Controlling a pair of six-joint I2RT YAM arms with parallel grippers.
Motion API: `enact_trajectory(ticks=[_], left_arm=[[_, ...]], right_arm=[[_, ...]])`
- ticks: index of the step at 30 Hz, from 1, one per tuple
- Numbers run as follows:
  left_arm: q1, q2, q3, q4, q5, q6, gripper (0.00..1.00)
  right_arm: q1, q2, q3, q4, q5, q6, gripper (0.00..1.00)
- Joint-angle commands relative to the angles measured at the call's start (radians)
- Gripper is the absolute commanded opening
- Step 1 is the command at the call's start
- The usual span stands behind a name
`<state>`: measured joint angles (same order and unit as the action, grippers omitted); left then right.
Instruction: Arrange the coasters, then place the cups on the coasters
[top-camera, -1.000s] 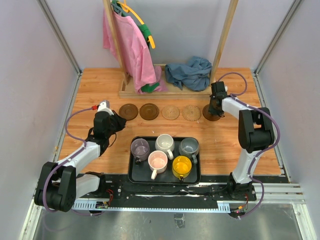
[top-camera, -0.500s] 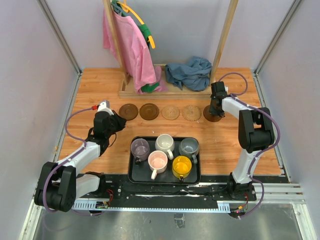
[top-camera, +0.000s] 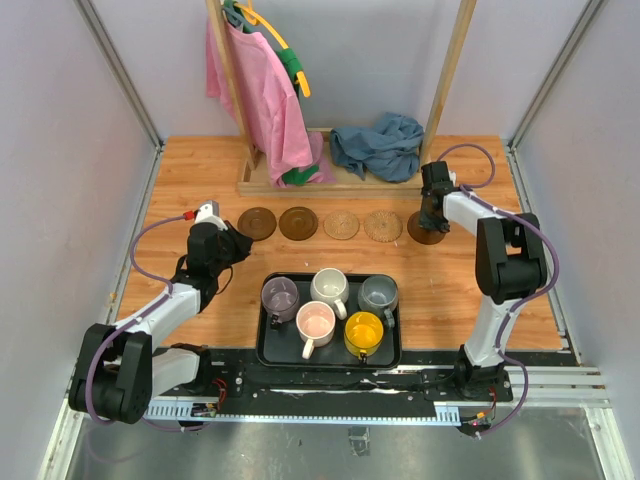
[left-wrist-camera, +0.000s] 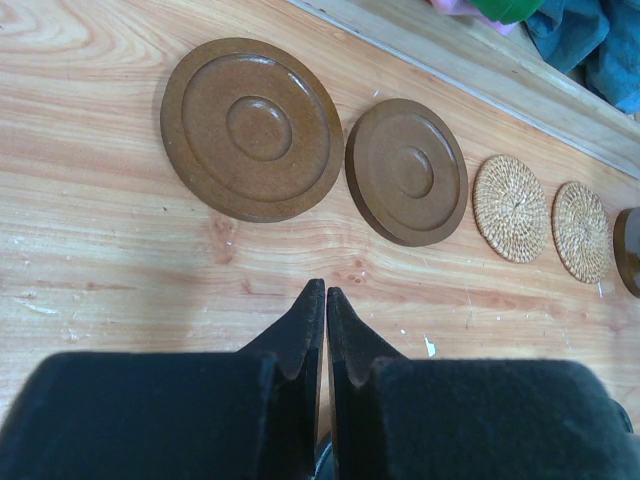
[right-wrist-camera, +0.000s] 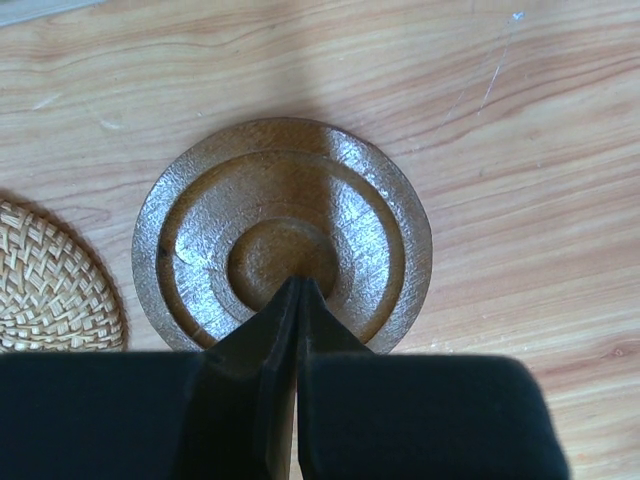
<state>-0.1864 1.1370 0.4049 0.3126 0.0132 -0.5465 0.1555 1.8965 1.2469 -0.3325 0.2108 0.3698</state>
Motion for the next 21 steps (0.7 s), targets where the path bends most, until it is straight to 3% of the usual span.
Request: enact_trajectory(ticks=[1, 21], left_arm=[[0.002, -0.013, -0.008, 0.023, 0.004, 0.010, 0.07], [0.002, -0.012, -0.006, 0.016, 0.007, 0.011, 0.07]], right_arm=[[-0.013, 0.043, 0.032, -0.047, 0.009, -0.006, 0.01], [-0.013, 0.112, 0.105, -0.028, -0.012, -0.044, 0.02]])
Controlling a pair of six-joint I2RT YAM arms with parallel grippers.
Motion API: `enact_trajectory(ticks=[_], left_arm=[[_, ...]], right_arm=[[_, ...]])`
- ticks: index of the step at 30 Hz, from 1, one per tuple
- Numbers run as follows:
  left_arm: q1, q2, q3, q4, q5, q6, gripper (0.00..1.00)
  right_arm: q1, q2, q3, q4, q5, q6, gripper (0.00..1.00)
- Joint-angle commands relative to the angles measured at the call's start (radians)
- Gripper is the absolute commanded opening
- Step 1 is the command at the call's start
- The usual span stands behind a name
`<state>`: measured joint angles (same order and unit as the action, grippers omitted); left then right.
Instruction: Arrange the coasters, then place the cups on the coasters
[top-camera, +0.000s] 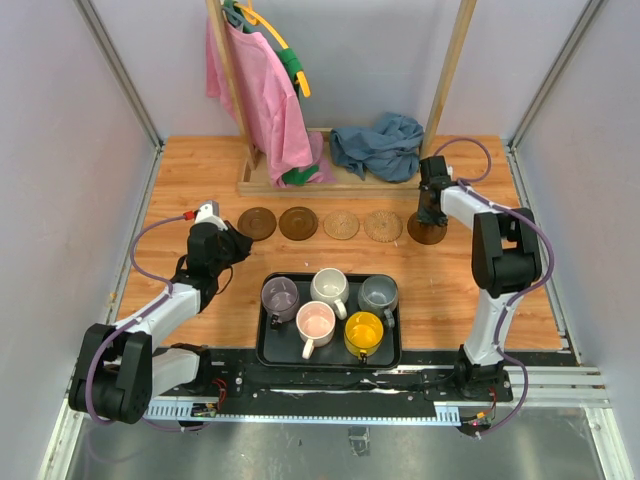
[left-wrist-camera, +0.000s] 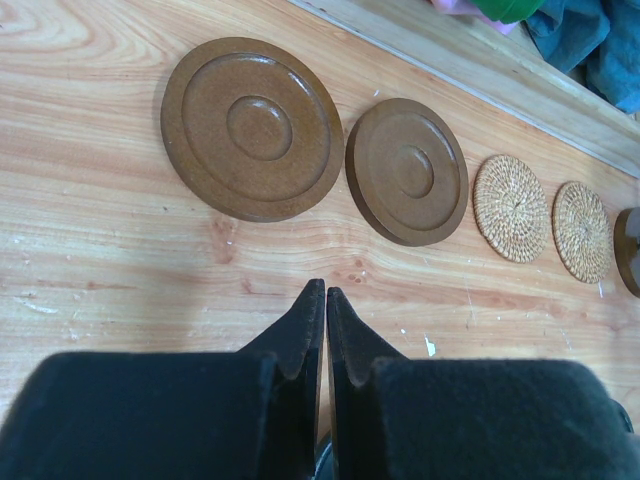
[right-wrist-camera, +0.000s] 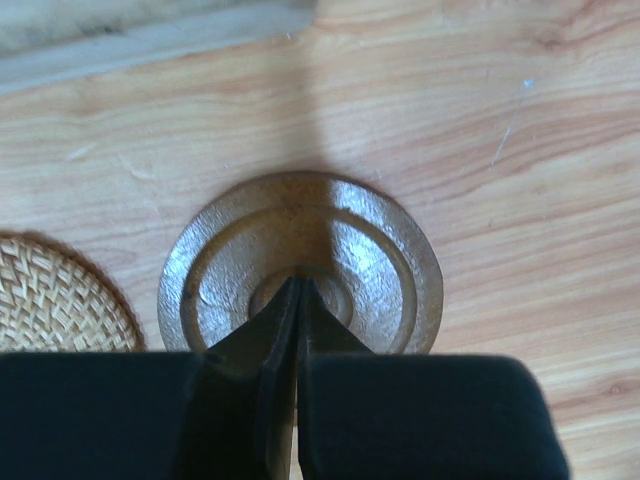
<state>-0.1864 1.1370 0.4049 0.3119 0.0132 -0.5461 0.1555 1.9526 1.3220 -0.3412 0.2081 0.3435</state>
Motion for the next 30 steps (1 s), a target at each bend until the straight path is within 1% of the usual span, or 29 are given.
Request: enact_trajectory(ticks=[1, 12, 19, 24, 30], left_arm=[[0.002, -0.011, -0.005, 0.018, 0.007, 0.011, 0.08], [0.003, -0.002, -0.008, 0.022, 0.011, 0.009, 0.07], [0.001, 0.003, -0.007, 0.023, 0.012, 0.009, 0.07], [0.002, 0.008, -0.005, 0.026, 0.017, 0.007, 0.08], [0.002, 0.015, 0.005, 0.034, 0.022, 0.005, 0.07]], right_arm=[[-0.013, 0.061, 0.033, -0.019, -0.012, -0.019, 0.02], [-0.014, 0.087, 0.056, -0.019, -0.028, -0.018, 0.02], [-0.013, 0.035, 0.018, -0.026, -0.011, -0.015, 0.02], [-0.011, -0.071, -0.031, -0.033, 0.006, -0.017, 0.03], [0.003, -0.225, -0.063, -0.023, 0.029, -0.057, 0.08]])
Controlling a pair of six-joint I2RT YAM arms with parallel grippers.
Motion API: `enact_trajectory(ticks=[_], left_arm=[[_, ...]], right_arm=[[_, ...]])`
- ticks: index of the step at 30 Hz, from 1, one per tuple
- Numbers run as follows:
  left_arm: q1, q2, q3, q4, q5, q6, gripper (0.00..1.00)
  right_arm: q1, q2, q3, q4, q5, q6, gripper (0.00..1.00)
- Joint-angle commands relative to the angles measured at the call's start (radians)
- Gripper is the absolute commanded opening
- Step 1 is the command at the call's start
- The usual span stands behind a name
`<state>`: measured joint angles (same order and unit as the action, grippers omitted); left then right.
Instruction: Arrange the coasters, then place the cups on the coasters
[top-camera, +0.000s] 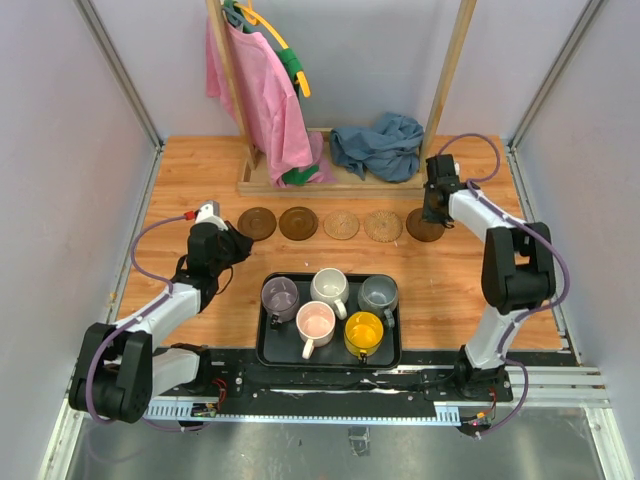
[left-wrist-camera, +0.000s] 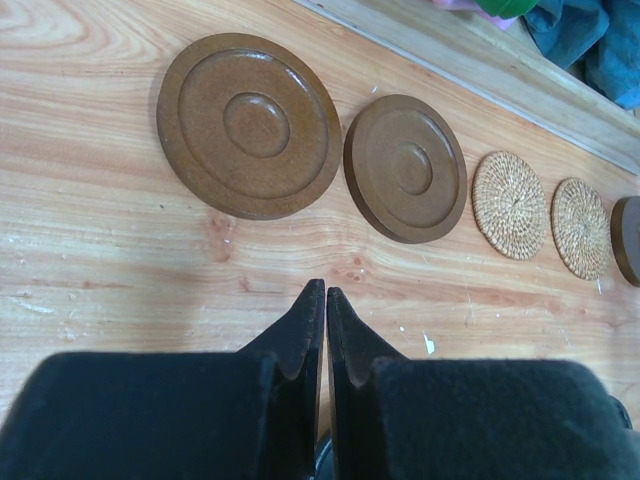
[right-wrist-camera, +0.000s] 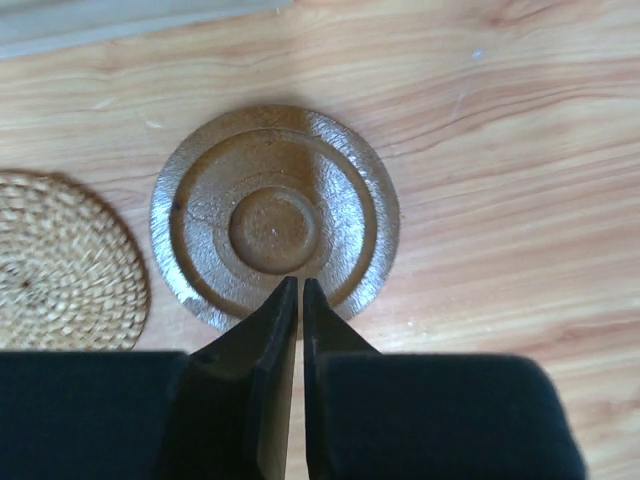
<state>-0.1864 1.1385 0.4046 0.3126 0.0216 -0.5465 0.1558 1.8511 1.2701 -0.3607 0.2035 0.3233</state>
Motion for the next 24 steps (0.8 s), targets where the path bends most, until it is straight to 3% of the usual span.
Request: enact_trajectory(ticks=[1, 3, 5, 8, 11, 12, 19, 24], left_arm=[[0.002, 0.014, 0.006, 0.033, 0.016, 0.004, 0.08], [0.001, 0.012, 0.009, 0.033, 0.022, 0.002, 0.07], [0.002, 0.007, 0.012, 0.032, 0.026, 0.000, 0.07], [0.002, -0.009, 0.013, 0.028, 0.029, 0.005, 0.07], [0.002, -0.036, 0.022, 0.015, 0.016, 0.017, 0.07], [0.002, -0.045, 0.027, 0.009, 0.012, 0.022, 0.07], [0.001, -0.122, 0.032, -0.007, 0.010, 0.033, 0.12], [0.002, -0.195, 0.012, -0.028, 0.016, 0.053, 0.22]], right_arm=[[0.006, -0.150, -0.012, -0.004, 0.039, -0.043, 0.10], [0.012, -0.201, -0.014, -0.005, 0.046, -0.053, 0.15], [0.015, -0.260, -0.024, -0.003, 0.051, -0.060, 0.29], [0.021, -0.341, -0.059, 0.007, 0.074, -0.065, 0.57], [0.021, -0.429, -0.106, 0.026, 0.112, -0.064, 0.96], [0.021, -0.460, -0.124, 0.035, 0.125, -0.063, 0.99], [0.012, -0.706, -0.286, 0.142, 0.227, 0.016, 0.98], [-0.002, -0.863, -0.431, 0.278, 0.301, 0.043, 0.98]])
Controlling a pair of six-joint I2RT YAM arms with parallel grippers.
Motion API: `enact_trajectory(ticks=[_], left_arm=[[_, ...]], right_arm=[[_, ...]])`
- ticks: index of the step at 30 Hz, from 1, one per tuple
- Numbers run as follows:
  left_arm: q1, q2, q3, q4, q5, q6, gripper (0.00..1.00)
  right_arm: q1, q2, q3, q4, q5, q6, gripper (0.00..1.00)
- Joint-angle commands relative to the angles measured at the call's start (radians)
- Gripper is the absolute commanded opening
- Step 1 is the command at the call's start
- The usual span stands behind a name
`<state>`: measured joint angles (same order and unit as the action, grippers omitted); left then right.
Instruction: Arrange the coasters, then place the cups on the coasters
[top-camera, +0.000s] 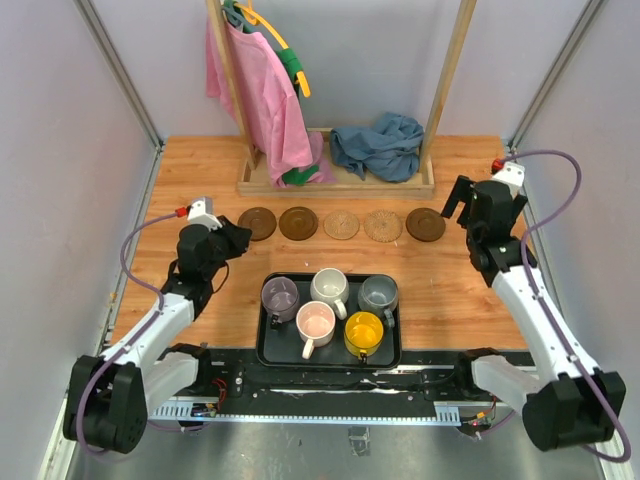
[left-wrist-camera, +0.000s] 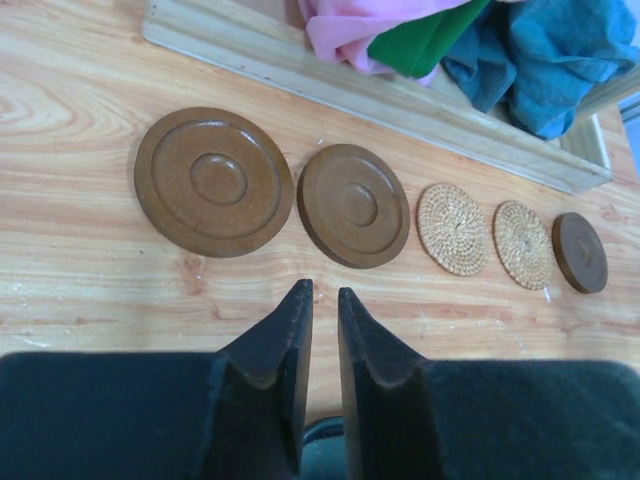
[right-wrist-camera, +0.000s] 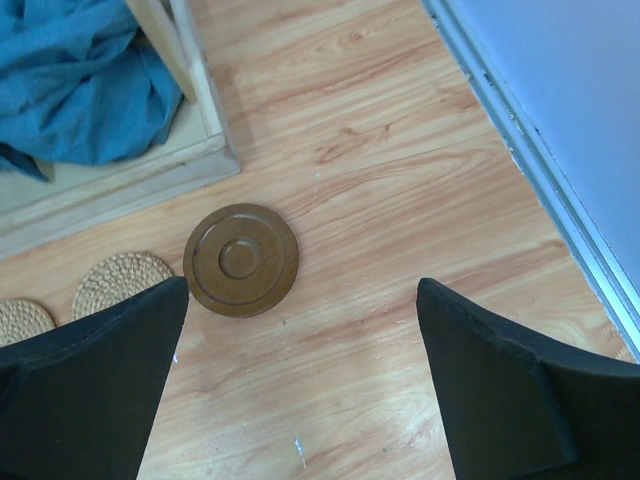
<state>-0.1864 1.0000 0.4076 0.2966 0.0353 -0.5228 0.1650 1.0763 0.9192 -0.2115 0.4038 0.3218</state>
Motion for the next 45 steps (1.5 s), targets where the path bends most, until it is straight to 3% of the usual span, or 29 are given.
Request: enact_trajectory(ticks=[1, 9, 16, 21, 27, 33, 38, 41, 45], left_arm=[[0.001, -0.072, 0.003, -0.017, 0.002, 0.035, 0.24], [0.002, -0.163, -0.039, 0.002, -0.013, 0.054, 0.44], [0.002, -0.083, 0.035, 0.013, -0.226, 0.042, 0.52], [0.002, 0.066, 0.137, 0.005, -0.351, 0.073, 0.51], [0.007, 0.232, 0.193, 0.102, -0.417, 0.078, 0.43], [0.014, 0.332, 0.215, 0.165, -0.424, 0.083, 0.43], [0.020, 0.367, 0.208, 0.180, -0.402, 0.072, 0.43], [0.023, 0.379, 0.206, 0.181, -0.374, 0.062, 0.43], [0.024, 0.365, 0.191, 0.184, -0.378, 0.070, 0.43]], right_arm=[[-0.013, -0.109, -0.100, 0.140, 0.108, 0.043, 0.98], [-0.017, -0.153, -0.164, 0.146, 0.188, 0.012, 0.98], [-0.033, -0.056, -0.170, 0.348, 0.322, -0.011, 0.98], [-0.044, 0.070, -0.127, 0.514, 0.439, -0.121, 0.98], [-0.058, 0.224, -0.069, 0.645, 0.513, -0.227, 0.98], [-0.064, 0.302, -0.028, 0.624, 0.521, -0.201, 0.98], [-0.102, 0.344, 0.002, 0.480, 0.366, -0.119, 0.98], [-0.105, 0.390, 0.047, 0.389, 0.364, -0.091, 0.98], [-0.109, 0.398, 0.048, 0.378, 0.303, -0.085, 0.99]])
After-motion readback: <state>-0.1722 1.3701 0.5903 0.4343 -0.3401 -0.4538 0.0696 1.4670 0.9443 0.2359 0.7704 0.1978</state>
